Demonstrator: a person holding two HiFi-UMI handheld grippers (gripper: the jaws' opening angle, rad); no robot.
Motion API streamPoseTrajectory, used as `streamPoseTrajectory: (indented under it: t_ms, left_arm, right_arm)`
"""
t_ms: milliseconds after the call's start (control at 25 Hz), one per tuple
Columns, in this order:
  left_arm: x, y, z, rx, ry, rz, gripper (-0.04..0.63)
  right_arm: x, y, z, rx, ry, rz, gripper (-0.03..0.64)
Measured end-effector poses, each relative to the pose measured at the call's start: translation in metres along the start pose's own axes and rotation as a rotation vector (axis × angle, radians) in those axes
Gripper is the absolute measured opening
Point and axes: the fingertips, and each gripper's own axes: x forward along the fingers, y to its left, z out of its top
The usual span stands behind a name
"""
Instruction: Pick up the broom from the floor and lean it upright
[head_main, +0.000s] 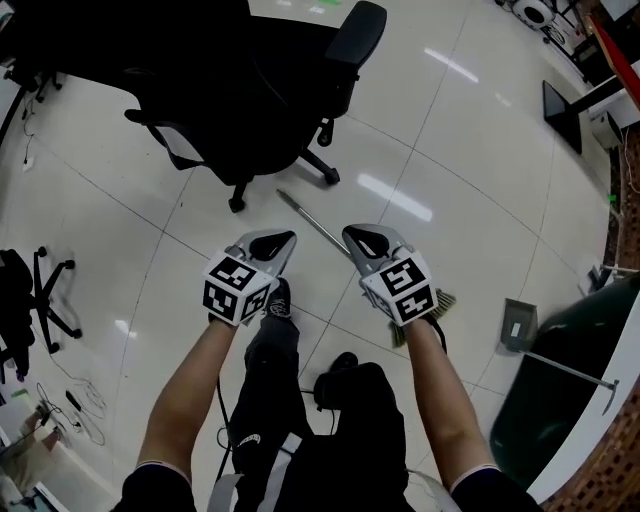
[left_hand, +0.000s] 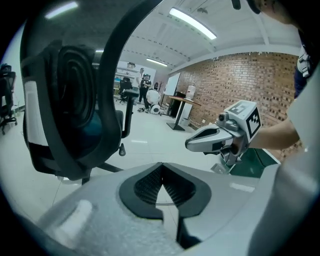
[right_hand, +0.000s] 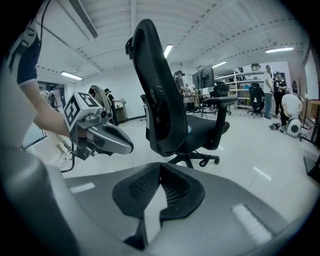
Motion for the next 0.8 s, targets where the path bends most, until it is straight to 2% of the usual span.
streamPoseTrajectory:
  t_ms: [280,360,440,800]
  left_arm:
    - [0.061,0.086,-0.079,-0.047,-0.013,0.053,-0.003]
    - [0.078,0.109,-0.099,-0.054,-0.018,0.055,-0.003]
    - [0.095,0.130,-0.119,-0.061,-0.023,0.059,-0.003]
    - [0.155,0.203,-0.198,-0.064,-0.012,0.077,-0.003]
  right_arm:
    - [0.117,-0.028,-0.062,-0.062,0.042,0.043,0.009]
    - [0.152,-0.035,-0.085,-0.066,0.070,0.059,0.046]
    - [0.186,-0.042,-0.110,-0.071,0.100,0.070,0.055]
    - [0.309,-0.064,-0.204,-0.074,0.216,0.118,0.072]
